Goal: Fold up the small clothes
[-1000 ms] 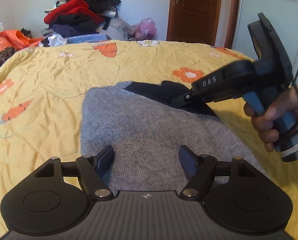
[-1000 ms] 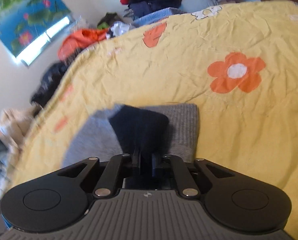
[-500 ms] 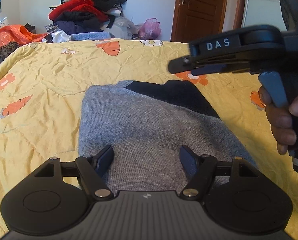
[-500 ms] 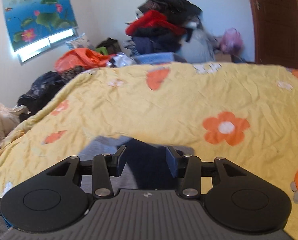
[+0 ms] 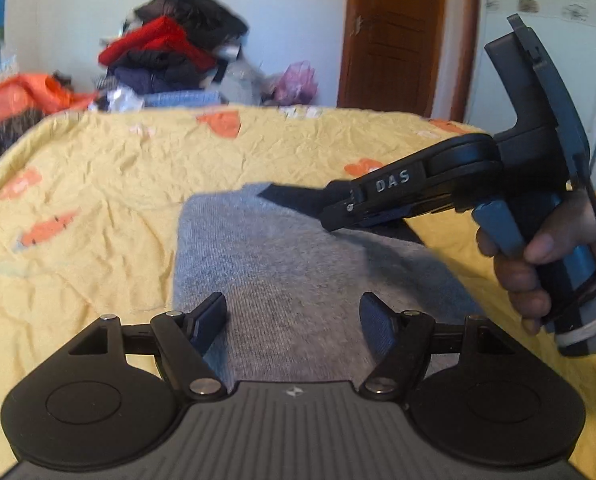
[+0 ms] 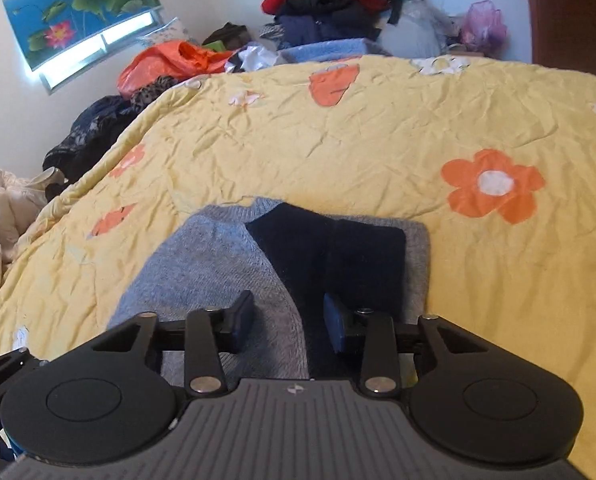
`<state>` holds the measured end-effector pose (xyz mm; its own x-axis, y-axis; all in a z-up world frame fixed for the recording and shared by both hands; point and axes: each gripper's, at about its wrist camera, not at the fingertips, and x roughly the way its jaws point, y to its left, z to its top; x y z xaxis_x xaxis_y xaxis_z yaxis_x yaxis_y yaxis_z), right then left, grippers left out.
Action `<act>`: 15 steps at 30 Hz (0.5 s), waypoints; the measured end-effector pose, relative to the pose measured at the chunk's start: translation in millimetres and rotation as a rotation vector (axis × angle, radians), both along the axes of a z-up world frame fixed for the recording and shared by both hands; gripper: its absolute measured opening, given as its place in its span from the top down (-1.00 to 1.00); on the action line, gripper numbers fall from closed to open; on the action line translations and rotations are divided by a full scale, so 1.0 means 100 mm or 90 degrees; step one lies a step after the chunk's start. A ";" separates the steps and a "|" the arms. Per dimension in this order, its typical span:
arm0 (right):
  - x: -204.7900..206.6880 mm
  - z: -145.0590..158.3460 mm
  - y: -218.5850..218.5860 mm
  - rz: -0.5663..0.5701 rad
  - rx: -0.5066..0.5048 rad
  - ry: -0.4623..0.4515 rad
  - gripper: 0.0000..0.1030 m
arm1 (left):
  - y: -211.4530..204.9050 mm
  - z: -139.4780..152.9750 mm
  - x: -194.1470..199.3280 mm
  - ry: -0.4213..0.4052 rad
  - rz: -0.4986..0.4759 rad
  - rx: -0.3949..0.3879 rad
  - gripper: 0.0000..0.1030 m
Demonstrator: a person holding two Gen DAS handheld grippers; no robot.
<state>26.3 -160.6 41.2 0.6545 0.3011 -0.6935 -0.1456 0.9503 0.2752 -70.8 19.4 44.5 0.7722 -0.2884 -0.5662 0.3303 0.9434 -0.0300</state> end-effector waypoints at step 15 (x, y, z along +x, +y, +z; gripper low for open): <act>-0.77 0.04 -0.09 0.028 0.089 0.024 0.13 | 0.04 -0.18 -0.32 0.031 -0.043 0.040 -0.43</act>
